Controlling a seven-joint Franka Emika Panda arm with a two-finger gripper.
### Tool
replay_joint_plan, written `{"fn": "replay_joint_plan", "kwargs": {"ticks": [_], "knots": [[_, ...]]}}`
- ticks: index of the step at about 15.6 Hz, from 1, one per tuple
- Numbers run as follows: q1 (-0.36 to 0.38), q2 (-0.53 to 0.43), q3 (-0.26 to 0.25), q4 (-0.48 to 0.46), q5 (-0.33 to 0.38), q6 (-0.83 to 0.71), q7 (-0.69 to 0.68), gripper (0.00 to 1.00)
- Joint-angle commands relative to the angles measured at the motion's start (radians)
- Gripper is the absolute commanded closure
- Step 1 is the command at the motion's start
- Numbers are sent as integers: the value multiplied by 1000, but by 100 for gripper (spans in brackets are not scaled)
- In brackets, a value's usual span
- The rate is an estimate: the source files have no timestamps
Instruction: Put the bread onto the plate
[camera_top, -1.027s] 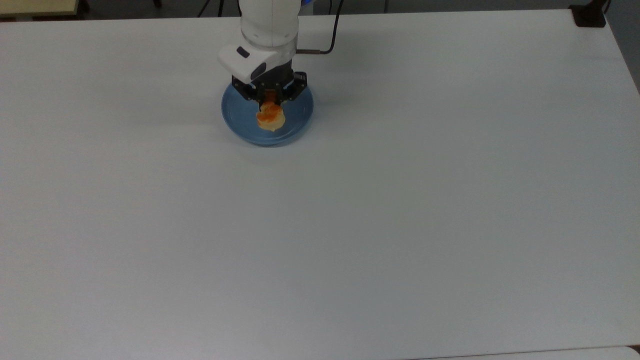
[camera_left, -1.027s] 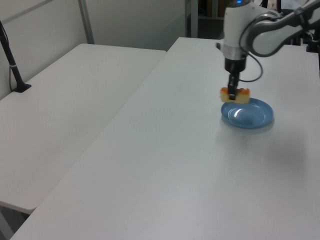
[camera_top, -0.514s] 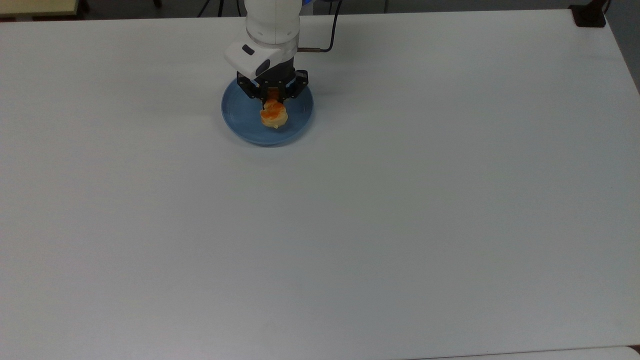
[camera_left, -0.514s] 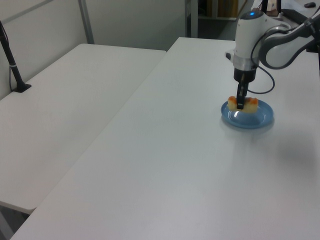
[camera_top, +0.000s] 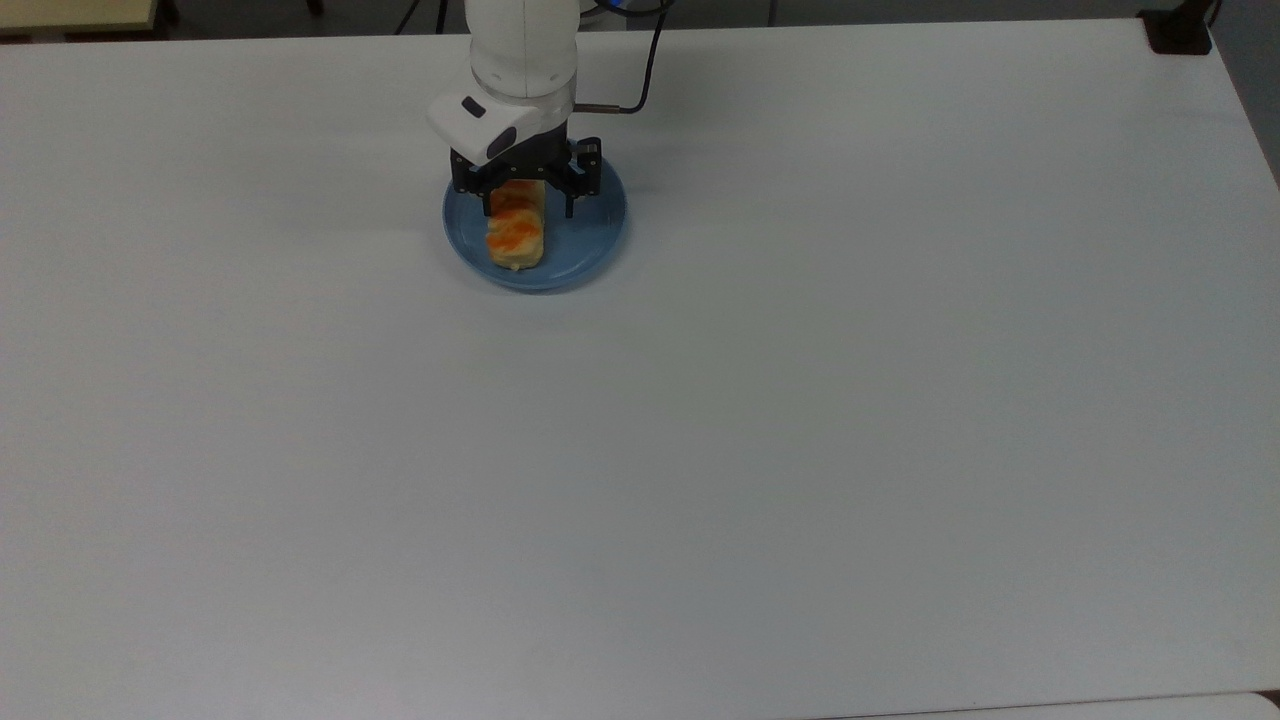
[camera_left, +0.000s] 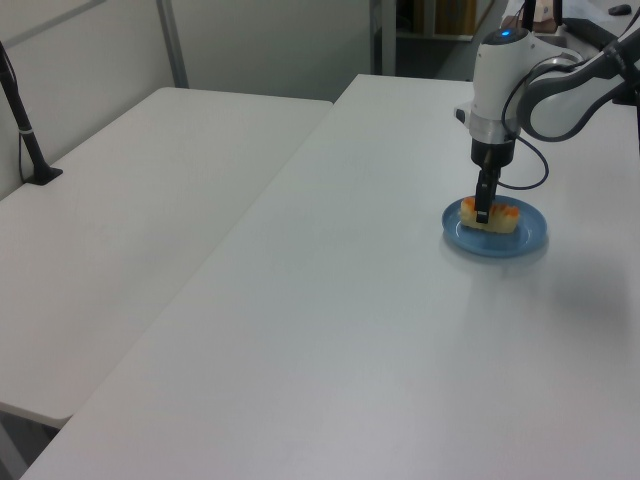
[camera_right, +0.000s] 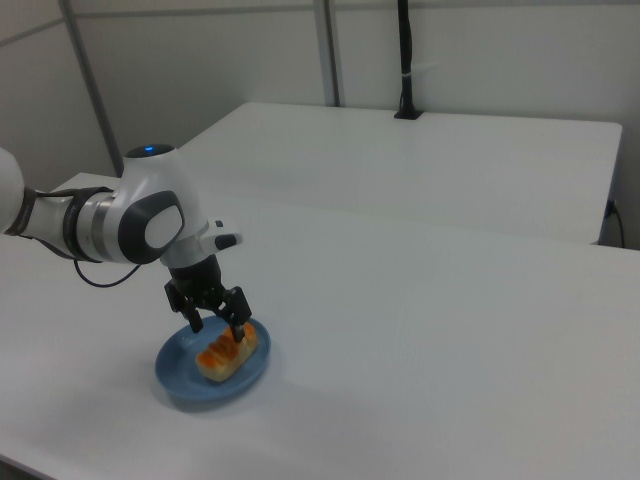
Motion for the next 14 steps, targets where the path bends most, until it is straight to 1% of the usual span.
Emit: {"fn": "replay_joint_plan", "kwargs": {"ticks": [1,7,8,11,14], "knots": [[11,-14,-2,88,-9,-124,-6,0],[44,-11,3,372,11,-426,1,0],[56,-11,3,409,11,-465,3,0],[90,-14,-5,527,11,-581,78,0],[93,-14,-9,615,9,-654,87,0]]}}
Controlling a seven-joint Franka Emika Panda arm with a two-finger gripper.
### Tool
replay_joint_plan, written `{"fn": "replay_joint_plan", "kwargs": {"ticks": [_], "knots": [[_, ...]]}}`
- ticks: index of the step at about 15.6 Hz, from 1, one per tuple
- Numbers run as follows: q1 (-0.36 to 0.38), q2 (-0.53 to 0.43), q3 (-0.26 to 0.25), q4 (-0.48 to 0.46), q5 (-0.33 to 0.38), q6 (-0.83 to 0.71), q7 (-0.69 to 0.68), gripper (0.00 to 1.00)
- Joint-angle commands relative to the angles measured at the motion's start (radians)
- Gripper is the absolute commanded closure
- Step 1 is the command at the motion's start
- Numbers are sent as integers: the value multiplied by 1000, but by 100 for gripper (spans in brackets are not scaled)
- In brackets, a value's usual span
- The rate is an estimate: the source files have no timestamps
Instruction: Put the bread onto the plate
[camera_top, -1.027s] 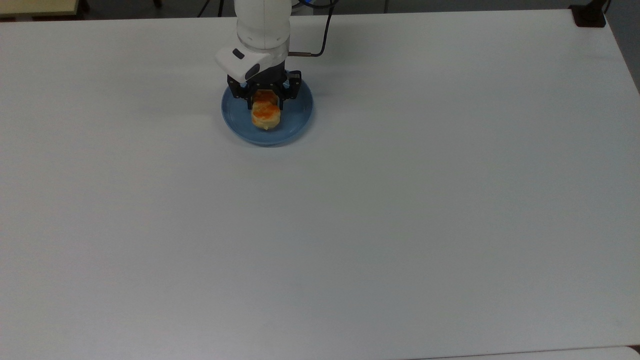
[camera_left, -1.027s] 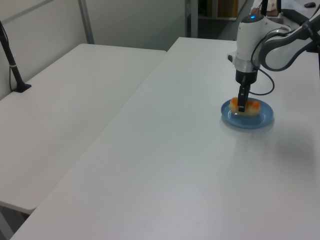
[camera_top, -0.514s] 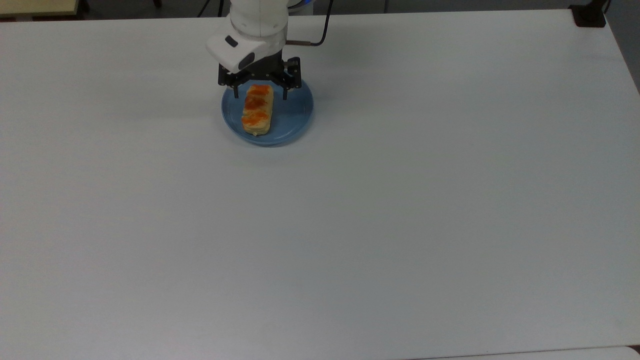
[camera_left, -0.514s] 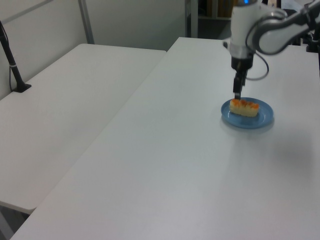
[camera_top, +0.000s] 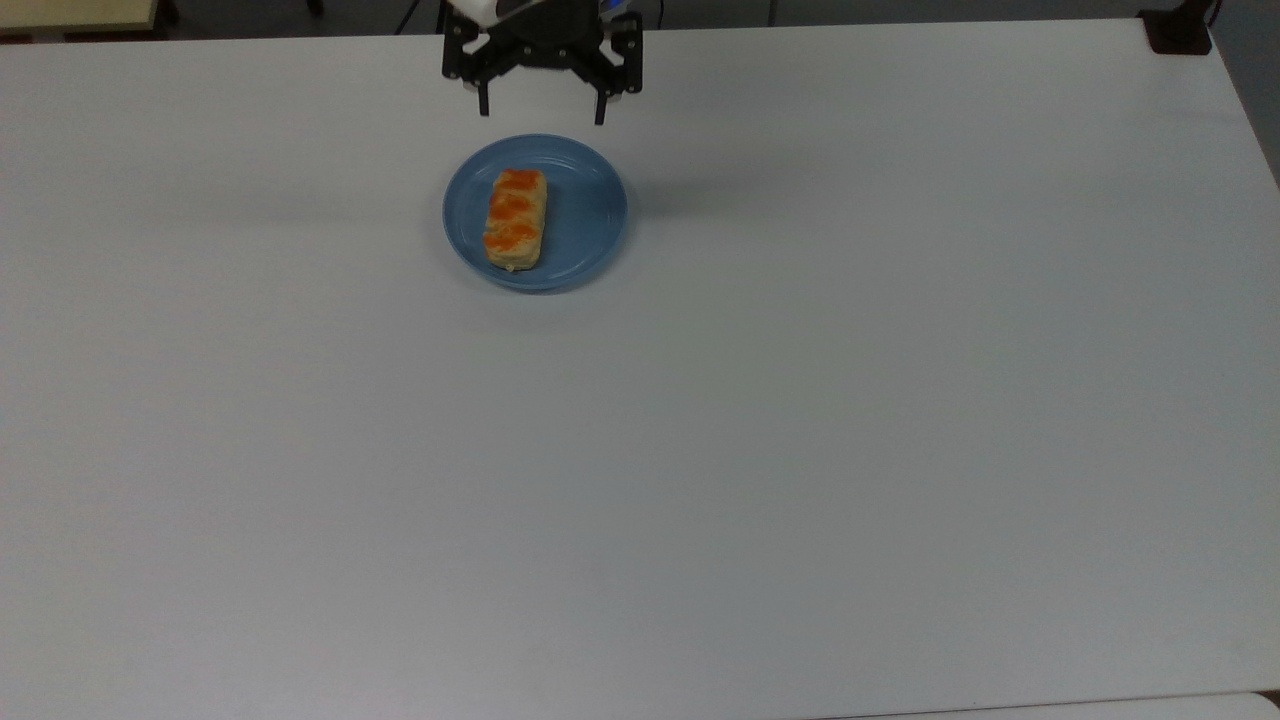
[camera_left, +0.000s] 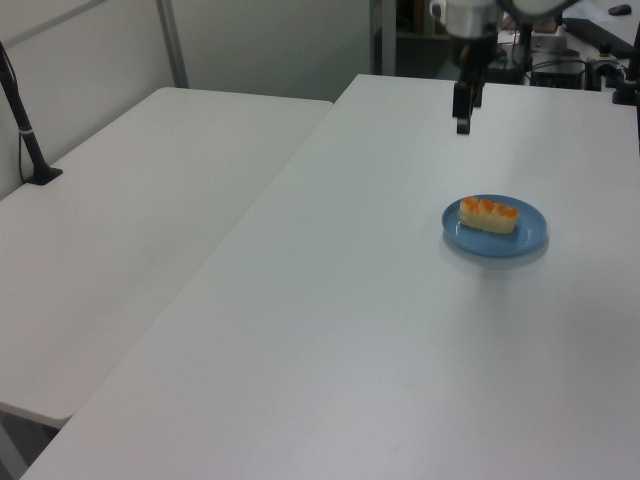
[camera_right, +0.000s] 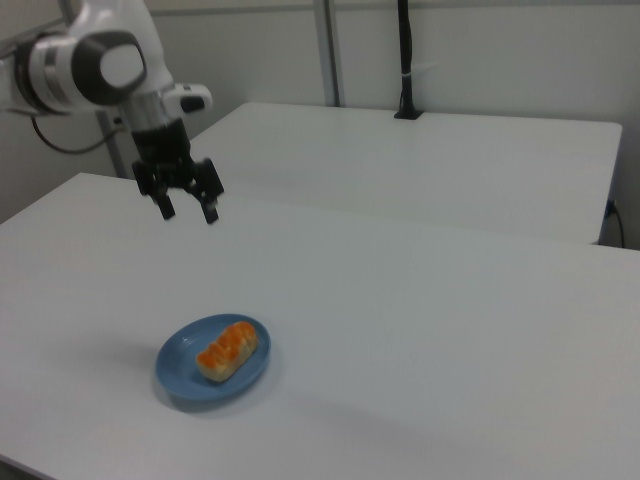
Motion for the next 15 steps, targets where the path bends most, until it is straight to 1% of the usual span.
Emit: {"fn": "replay_joint_plan", "kwargs": {"ticks": [1,7,10,12,15], "knots": [[22,4,-16,109,9,-96,28,0],[11,-10,-16,120,15,-118,29,0],[9,-11,-18,120,50,-139,31,0],[9,-15,-18,120,52,-181,29,0],[9,-16,-18,120,52,-185,29,0]]}}
